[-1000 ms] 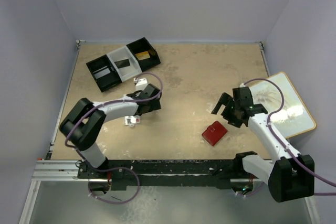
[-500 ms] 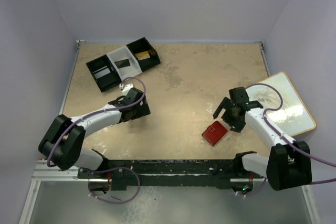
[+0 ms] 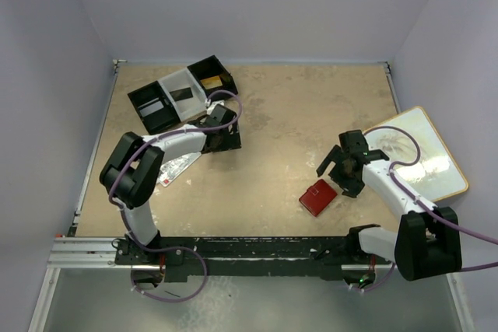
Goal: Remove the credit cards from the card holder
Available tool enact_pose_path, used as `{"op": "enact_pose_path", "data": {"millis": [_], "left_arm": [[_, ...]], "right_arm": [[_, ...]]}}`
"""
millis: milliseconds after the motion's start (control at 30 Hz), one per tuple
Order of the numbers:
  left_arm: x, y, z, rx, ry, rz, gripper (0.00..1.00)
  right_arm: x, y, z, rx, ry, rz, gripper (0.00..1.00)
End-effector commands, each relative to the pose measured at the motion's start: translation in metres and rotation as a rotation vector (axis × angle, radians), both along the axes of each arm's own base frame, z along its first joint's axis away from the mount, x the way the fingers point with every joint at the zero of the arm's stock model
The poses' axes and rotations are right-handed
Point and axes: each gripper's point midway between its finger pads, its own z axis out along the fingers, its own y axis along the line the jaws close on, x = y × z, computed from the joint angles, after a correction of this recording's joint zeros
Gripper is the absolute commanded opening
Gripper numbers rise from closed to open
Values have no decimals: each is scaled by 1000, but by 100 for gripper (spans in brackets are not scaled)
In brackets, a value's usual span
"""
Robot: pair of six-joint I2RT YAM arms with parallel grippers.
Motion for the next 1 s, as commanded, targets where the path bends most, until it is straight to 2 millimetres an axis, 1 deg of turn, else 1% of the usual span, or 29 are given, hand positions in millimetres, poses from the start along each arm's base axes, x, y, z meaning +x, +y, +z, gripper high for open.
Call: {"op": "enact_pose_path", "data": {"millis": [0, 167, 267, 300, 333, 433, 500, 567, 600, 667, 700, 767, 900, 967], "left_arm": [[-2, 36, -13, 51, 27, 95, 86], [-14, 88, -31, 91, 79, 245, 86], [-33, 128, -36, 136, 128, 369, 86], [-39, 138, -33, 130, 121, 408, 86], [-48, 148, -34, 122, 122, 450, 87], [-69, 172, -35, 67, 107, 551, 87], [-76, 188, -29, 54, 93, 603, 87], [-75, 197, -19, 43, 59, 626, 87], [-69, 196, -10, 26, 33, 614, 87], [-54, 185, 5, -19, -1, 551, 87], [-45, 173, 14, -65, -11, 495, 86], [-31, 155, 33, -125, -50, 407, 86], [-9, 122, 83, -172, -165, 255, 86], [2, 111, 107, -175, -222, 224, 86]], "right_arm": [[-2, 0, 0, 8, -9, -3, 100], [4, 8, 0, 40, -29, 55, 100], [3, 8, -4, 41, -16, 55, 100], [3, 8, -6, 39, -11, 54, 100], [3, 8, -7, 39, -8, 53, 100], [4, 9, -8, 46, -3, 54, 100], [6, 12, -7, 56, -6, 62, 100], [8, 13, -6, 60, -13, 67, 100], [9, 13, -6, 61, -17, 73, 100], [12, 14, -4, 62, -25, 86, 100], [14, 14, -4, 62, -28, 94, 100], [19, 16, 0, 62, -40, 108, 100], [27, 16, 9, 53, -72, 131, 100], [31, 14, 16, 43, -94, 135, 100]]}}
